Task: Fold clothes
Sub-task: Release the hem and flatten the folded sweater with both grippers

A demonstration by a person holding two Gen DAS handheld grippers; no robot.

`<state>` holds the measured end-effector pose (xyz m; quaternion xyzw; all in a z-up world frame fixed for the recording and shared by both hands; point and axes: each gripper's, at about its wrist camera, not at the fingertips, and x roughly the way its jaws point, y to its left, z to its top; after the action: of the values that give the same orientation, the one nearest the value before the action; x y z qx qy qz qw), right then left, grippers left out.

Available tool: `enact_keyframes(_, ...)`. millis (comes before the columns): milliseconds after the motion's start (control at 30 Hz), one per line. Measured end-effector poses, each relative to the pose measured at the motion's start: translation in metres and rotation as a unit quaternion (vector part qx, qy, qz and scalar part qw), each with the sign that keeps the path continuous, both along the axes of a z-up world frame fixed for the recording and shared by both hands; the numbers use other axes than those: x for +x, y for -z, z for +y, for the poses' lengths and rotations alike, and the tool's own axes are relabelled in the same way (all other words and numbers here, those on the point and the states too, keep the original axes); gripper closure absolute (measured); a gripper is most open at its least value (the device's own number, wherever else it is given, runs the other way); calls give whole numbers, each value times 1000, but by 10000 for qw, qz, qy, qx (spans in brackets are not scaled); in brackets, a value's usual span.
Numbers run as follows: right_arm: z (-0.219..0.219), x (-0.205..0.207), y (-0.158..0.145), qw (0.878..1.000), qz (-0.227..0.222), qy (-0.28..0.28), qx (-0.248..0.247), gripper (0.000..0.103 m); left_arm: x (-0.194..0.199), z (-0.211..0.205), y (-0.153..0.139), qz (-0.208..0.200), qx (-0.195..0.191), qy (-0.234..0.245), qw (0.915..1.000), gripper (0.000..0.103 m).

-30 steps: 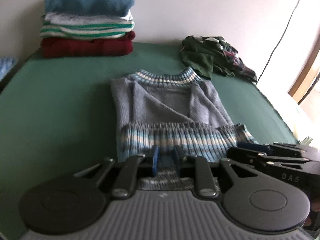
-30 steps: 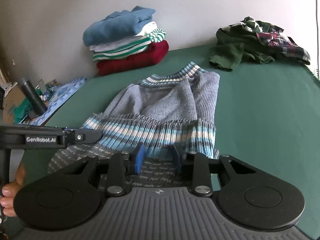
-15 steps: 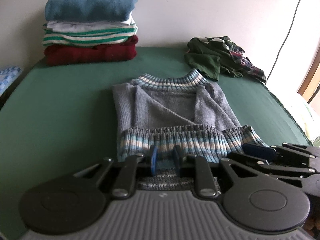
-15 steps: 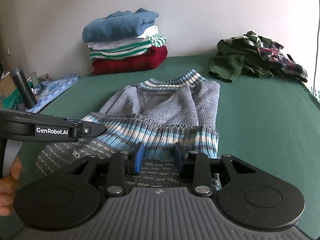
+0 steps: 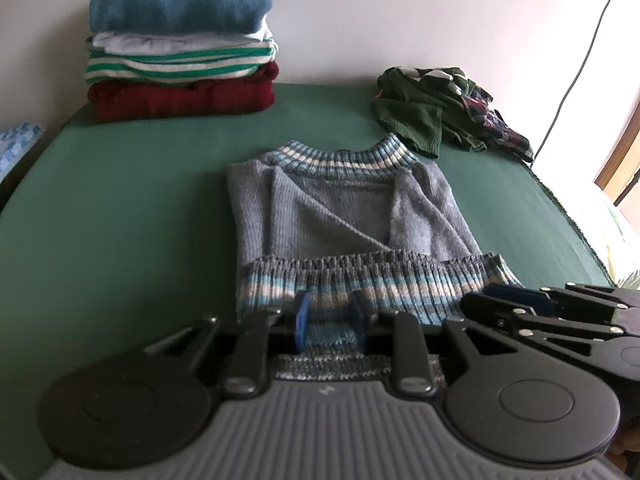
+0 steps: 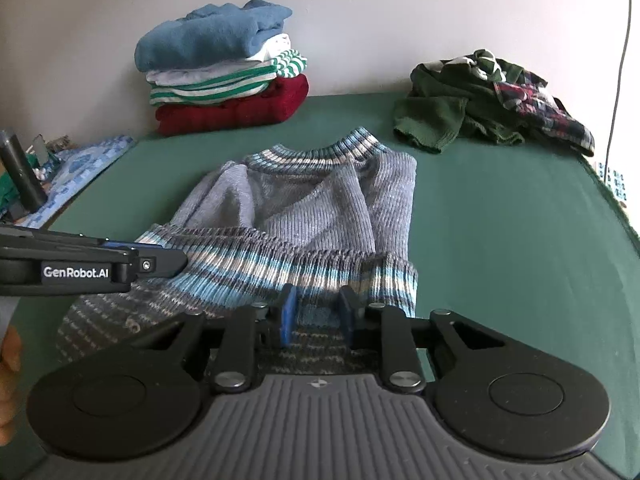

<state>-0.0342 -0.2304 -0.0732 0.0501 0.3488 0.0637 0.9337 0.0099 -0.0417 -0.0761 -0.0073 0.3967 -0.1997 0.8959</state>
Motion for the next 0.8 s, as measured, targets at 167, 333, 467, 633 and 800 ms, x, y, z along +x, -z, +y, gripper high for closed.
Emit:
enact_keyframes(167, -8, 1, -1, 9997, 88, 8, 244, 78, 1, -7, -3, 138, -138, 108, 9998, 24)
enact_keyframes(333, -3, 0, 0, 9999, 44, 33, 152, 78, -4, -20, -2, -42, 165, 253, 9995, 22)
enact_keyframes(467, -11, 9, -10, 9988, 291, 32, 400, 78, 10, -7, -11, 140, -112, 253, 9995, 19)
enact_keyframes(633, -31, 17, -21, 9976, 192, 174, 637, 76, 37, 26, -25, 76, -197, 18, 9998, 1)
enact_keyframes(800, -36, 32, -6, 9976, 494, 52, 491, 76, 62, 42, -6, 404, 4, -274, 9988, 21)
